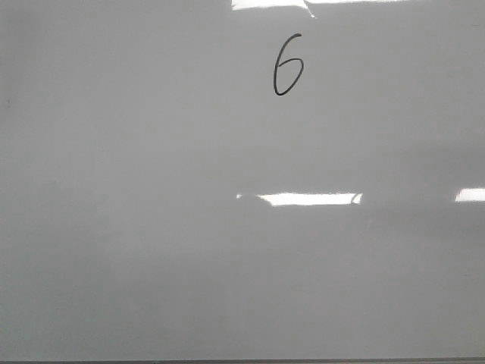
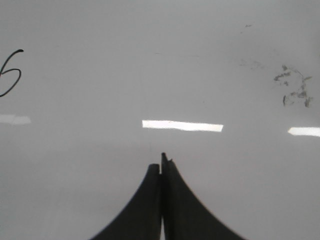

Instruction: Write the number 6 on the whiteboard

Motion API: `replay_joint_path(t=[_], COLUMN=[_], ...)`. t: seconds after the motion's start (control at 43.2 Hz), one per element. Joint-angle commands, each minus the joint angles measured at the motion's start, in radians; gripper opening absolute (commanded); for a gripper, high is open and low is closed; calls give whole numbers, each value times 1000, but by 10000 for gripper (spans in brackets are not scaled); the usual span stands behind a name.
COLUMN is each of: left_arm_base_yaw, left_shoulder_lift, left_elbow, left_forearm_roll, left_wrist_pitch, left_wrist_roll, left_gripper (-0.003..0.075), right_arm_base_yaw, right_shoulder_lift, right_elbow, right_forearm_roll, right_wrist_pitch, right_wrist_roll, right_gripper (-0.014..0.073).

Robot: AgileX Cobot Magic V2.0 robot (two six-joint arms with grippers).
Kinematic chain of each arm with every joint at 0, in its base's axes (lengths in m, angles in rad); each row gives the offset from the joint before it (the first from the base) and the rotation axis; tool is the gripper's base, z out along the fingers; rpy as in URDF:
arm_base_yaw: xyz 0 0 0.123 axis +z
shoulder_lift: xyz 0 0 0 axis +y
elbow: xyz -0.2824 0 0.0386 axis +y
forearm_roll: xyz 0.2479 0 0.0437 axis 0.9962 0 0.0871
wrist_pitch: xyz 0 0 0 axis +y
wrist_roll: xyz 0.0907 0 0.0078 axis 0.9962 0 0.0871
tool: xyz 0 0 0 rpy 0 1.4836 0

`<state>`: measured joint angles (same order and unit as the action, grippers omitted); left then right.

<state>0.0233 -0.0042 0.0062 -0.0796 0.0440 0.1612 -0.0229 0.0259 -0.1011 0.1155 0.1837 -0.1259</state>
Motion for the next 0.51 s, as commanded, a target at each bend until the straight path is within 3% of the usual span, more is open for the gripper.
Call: replay_joint_path(t=[0.0, 0.139, 0.486], left_arm_base_yaw=[3, 3, 3], left_shoulder_lift=[-17, -15, -15], left_elbow=[2, 2, 2], left_forearm_roll=[-10, -10, -10], left_wrist_pitch=[-86, -86, -86], left_wrist_roll=[-4, -4, -4], left_gripper=[-20, -20, -20], right_arm_base_yaw=[-9, -9, -8], right_shoulder_lift=[-22, -57, -55], right_elbow=[47, 128, 121], right_forearm_roll=[-5, -5, -5], right_wrist_pitch=[-170, -263, -238], right_wrist_roll=[-8, -8, -8], right_gripper=[-68, -68, -68])
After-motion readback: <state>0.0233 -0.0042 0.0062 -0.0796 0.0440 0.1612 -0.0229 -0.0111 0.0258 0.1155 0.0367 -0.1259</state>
